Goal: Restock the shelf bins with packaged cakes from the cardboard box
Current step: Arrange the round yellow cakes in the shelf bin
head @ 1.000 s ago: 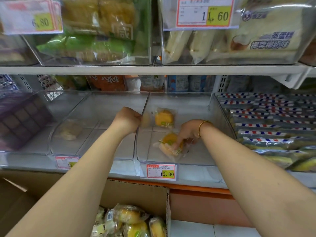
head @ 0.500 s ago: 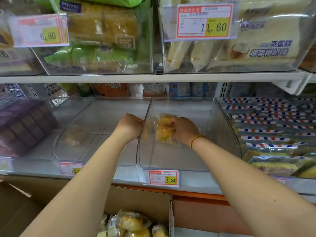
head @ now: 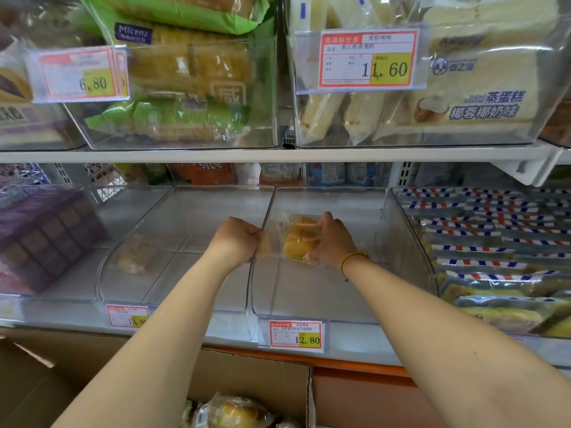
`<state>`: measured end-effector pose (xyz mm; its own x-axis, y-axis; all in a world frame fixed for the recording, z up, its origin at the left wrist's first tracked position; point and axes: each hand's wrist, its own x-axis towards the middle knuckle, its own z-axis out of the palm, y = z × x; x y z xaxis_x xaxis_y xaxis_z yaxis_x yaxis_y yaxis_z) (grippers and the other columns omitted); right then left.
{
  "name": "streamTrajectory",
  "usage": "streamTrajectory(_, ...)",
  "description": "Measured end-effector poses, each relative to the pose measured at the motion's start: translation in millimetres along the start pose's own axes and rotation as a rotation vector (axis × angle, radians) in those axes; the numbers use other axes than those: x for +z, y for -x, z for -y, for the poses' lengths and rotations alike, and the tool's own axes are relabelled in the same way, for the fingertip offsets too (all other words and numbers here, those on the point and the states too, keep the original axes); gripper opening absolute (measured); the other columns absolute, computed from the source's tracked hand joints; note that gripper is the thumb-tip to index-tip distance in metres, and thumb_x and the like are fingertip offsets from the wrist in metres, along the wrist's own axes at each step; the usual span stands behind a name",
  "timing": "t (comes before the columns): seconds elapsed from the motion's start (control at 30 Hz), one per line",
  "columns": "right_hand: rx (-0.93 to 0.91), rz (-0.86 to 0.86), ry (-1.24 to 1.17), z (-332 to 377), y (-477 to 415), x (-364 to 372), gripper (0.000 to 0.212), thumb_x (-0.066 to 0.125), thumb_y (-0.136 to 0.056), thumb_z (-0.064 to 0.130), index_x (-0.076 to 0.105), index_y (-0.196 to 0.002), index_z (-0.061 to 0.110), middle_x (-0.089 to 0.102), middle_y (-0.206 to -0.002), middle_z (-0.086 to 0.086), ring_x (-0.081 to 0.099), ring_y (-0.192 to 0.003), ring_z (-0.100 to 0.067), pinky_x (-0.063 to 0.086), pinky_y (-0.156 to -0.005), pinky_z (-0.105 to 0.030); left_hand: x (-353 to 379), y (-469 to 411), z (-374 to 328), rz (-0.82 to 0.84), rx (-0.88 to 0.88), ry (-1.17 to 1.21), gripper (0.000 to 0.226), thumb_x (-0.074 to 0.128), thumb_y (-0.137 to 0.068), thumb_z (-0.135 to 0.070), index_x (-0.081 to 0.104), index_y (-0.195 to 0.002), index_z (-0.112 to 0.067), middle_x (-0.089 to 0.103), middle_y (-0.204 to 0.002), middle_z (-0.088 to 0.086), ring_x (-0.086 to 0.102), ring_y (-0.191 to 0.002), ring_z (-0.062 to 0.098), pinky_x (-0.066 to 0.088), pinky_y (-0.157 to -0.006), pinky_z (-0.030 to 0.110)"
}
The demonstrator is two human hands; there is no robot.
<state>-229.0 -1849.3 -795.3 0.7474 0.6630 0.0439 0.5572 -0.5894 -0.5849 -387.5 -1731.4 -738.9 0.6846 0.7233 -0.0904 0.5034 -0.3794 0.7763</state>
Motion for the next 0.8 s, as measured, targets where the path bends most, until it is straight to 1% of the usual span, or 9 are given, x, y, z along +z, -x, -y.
streamTrajectory(0.07, 0.047, -0.006, -0.081, -5.2, 1.4, 0.8, 0.085, 0.089, -0.060, 0.029, 0.037, -0.123, 0.008, 0.053, -0.122, -0.013, 0.055, -0.111, -0.028, 0.045, -0.081, -0.030, 0.0, -0.2, 0.3, 0.003, -0.006, -0.005, 0.022, 0.057, -0.092, -0.010, 0.071, -0.090, 0.006, 0.070, -0.088, 0.026, 0.070, -0.086, 0.036, 0.058, -0.078, 0.048)
streamTrajectory(0.13, 0.092, 0.014, -0.153, -10.3, 3.6, 1.1, 0.085, 0.089, -0.062, 0.030, 0.037, -0.124, 0.007, 0.054, -0.124, -0.012, 0.055, -0.114, -0.027, 0.043, -0.082, -0.029, -0.7, -0.3, -0.1, 0.005, -0.012, -0.004, 0.022, 0.056, -0.092, -0.009, 0.072, -0.090, 0.006, 0.070, -0.089, 0.026, 0.070, -0.086, 0.036, 0.058, -0.078, 0.047)
streamTrajectory(0.23, 0.108, 0.057, -0.225, -13.5, 7.4, 0.2, 0.085, 0.088, -0.064, 0.029, 0.037, -0.128, 0.009, 0.053, -0.131, -0.009, 0.052, -0.119, -0.026, 0.040, -0.084, -0.026, -0.6, -0.8, -0.2, 0.003, -0.015, 0.004, 0.021, 0.056, -0.093, -0.010, 0.072, -0.090, 0.004, 0.070, -0.089, 0.026, 0.070, -0.085, 0.036, 0.059, -0.076, 0.046)
streamTrajectory(0.4, 0.117, 0.100, -0.230, -12.3, 8.8, -2.3, 0.088, 0.088, -0.064, 0.029, 0.035, -0.132, 0.010, 0.049, -0.137, -0.007, 0.049, -0.123, -0.026, 0.039, -0.089, -0.028, -0.1, -0.8, -1.0, 0.006, -0.036, 0.014, 0.021, 0.056, -0.094, -0.011, 0.072, -0.090, 0.002, 0.070, -0.090, 0.025, 0.070, -0.084, 0.036, 0.060, -0.075, 0.043)
streamTrajectory(0.53, 0.132, 0.109, -0.227, -12.3, 11.8, -9.5, 0.091, 0.088, -0.064, 0.032, 0.034, -0.134, 0.012, 0.050, -0.135, -0.009, 0.049, -0.122, -0.026, 0.039, -0.088, -0.028, 0.5, 0.7, -1.3, -0.005, -0.039, -0.015, 0.024, 0.054, -0.096, -0.012, 0.072, -0.092, 0.004, 0.071, -0.091, 0.024, 0.070, -0.086, 0.034, 0.058, -0.079, 0.045)
streamTrajectory(0.6, 0.132, 0.109, -0.197, -9.5, 17.8, -16.8, 0.092, 0.086, -0.067, 0.035, 0.032, -0.137, 0.010, 0.049, -0.136, -0.011, 0.049, -0.122, -0.027, 0.040, -0.087, -0.029, -0.4, 3.7, -3.3, -0.008, -0.038, -0.032, 0.023, 0.053, -0.096, -0.012, 0.072, -0.088, 0.000, 0.071, -0.093, 0.023, 0.070, -0.086, 0.034, 0.058, -0.080, 0.044)
streamTrajectory(0.67, 0.149, 0.077, -0.166, -1.9, 27.0, -26.7, 0.084, 0.080, -0.075, 0.038, 0.033, -0.137, 0.007, 0.049, -0.135, -0.013, 0.050, -0.121, -0.029, 0.040, -0.083, -0.029, -3.1, 9.9, -8.6, 0.005, -0.063, 0.001, 0.018, 0.054, -0.095, -0.009, 0.069, -0.085, -0.007, 0.070, -0.099, 0.021, 0.069, -0.089, 0.034, 0.059, -0.079, 0.043)
streamTrajectory(0.73, 0.160, 0.050, -0.093, 11.4, 40.4, -38.8, 0.072, 0.073, -0.081, 0.039, 0.037, -0.136, 0.009, 0.050, -0.134, -0.013, 0.051, -0.120, -0.030, 0.040, -0.081, -0.029, -8.3, 23.4, -12.2, 0.033, -0.109, 0.086, 0.012, 0.055, -0.095, -0.009, 0.067, -0.093, -0.005, 0.069, -0.104, 0.018, 0.068, -0.093, 0.033, 0.058, -0.082, 0.042)
streamTrajectory(0.8, 0.090, 0.044, 0.064, 26.6, 58.1, -54.1, 0.050, 0.067, -0.086, 0.034, 0.048, -0.129, 0.017, 0.054, -0.129, -0.009, 0.055, -0.113, -0.027, 0.044, -0.083, -0.030, -15.7, 45.0, -9.7, 0.045, -0.093, 0.132, 0.012, 0.060, -0.092, -0.009, 0.067, -0.100, -0.005, 0.068, -0.103, 0.016, 0.066, -0.089, 0.029, 0.056, -0.083, 0.041)
